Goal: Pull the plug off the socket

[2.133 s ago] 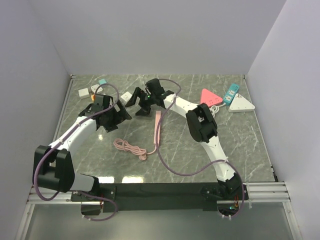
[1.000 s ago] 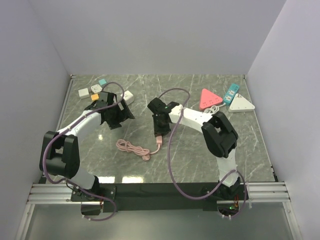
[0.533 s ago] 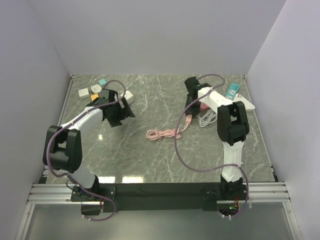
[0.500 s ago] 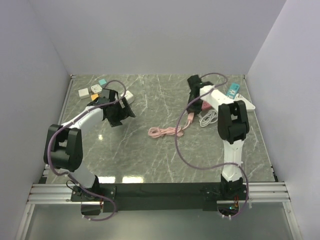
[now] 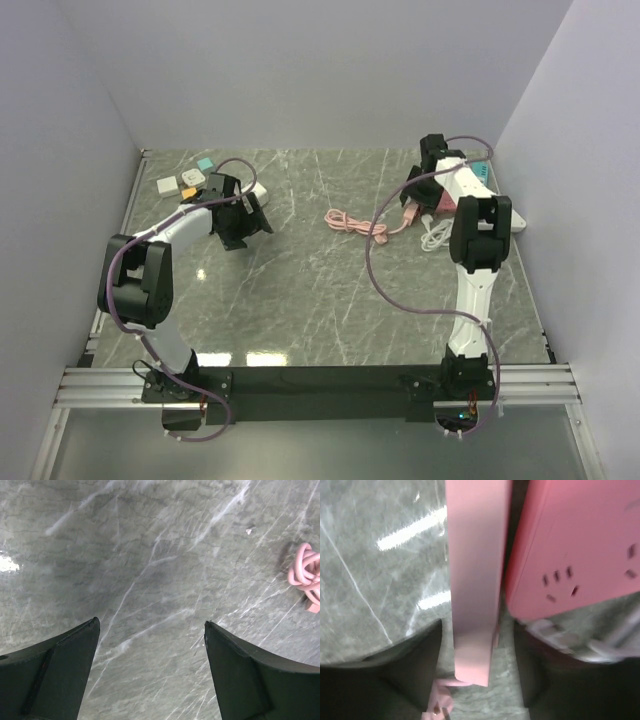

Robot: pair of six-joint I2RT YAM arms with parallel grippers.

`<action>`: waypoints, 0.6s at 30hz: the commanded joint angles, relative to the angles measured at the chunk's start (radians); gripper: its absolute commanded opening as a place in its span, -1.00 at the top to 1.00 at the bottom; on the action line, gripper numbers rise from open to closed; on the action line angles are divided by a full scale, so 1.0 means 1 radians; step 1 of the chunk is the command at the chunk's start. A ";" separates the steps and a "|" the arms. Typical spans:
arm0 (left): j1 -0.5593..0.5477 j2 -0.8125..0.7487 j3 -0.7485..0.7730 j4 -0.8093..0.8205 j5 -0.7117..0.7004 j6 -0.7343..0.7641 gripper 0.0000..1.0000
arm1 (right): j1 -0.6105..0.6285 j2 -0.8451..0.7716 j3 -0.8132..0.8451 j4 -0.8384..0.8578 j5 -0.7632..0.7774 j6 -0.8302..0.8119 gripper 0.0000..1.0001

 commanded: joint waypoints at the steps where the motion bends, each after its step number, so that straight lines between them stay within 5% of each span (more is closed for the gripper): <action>1: 0.004 -0.033 0.038 0.022 0.035 0.021 -0.82 | -0.003 -0.152 -0.144 0.104 -0.078 -0.064 -0.38; 2: 0.004 -0.059 0.034 0.024 0.036 0.023 -0.83 | -0.001 -0.254 -0.192 0.171 -0.110 -0.062 -0.87; 18: 0.001 -0.531 -0.023 0.027 0.066 0.078 -0.99 | 0.019 -1.276 -0.836 0.324 -0.301 -0.061 -0.96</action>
